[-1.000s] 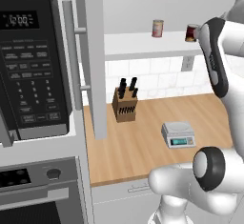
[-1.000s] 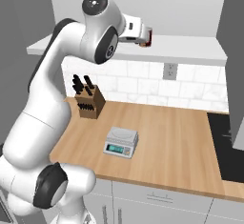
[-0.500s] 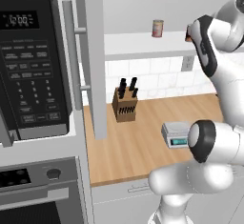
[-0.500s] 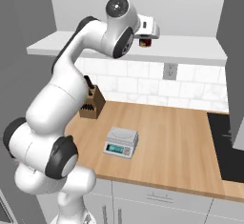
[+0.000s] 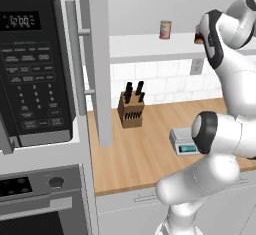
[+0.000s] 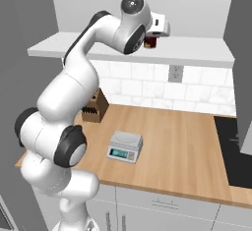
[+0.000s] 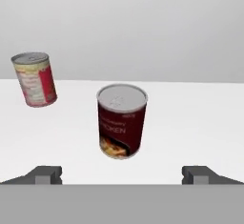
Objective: Pick the canned food and place it on the digital scale for weighing, and close the cabinet.
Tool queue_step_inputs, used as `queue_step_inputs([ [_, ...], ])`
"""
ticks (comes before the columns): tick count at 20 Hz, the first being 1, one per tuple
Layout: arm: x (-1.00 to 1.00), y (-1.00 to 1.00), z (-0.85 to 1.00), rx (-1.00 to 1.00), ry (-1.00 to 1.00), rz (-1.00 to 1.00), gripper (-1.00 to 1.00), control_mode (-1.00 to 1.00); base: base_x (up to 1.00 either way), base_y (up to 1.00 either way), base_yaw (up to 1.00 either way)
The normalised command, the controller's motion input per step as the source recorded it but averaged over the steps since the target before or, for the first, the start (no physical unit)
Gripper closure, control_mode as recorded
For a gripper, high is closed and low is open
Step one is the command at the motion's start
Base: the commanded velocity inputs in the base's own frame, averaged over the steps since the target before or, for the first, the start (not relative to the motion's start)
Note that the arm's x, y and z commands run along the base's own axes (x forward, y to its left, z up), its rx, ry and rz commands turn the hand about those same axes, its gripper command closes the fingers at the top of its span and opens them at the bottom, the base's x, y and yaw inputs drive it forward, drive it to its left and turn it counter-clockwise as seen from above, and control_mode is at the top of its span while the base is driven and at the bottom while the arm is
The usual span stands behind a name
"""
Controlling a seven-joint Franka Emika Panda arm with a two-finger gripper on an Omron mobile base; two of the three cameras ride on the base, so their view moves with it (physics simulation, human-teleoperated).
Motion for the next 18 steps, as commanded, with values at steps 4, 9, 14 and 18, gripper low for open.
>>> queue_step_inputs([
  [4, 0.37, 0.00, -0.01, 0.00, 0.00, 0.00, -1.00, -1.00, 0.00, 0.00, 0.00],
  [9, 0.35, 0.00, 0.00, 0.00, 0.01, 0.00, -1.00, -1.00, 0.00, 0.00, 0.00],
  [14, 0.38, 0.01, 0.00, 0.00, 0.01, 0.00, -1.00, -1.00, 0.00, 0.00, 0.00],
  [18, 0.23, -0.03, 0.00, 0.00, 0.00, 0.00, -1.00, -1.00, 0.00, 0.00, 0.00],
])
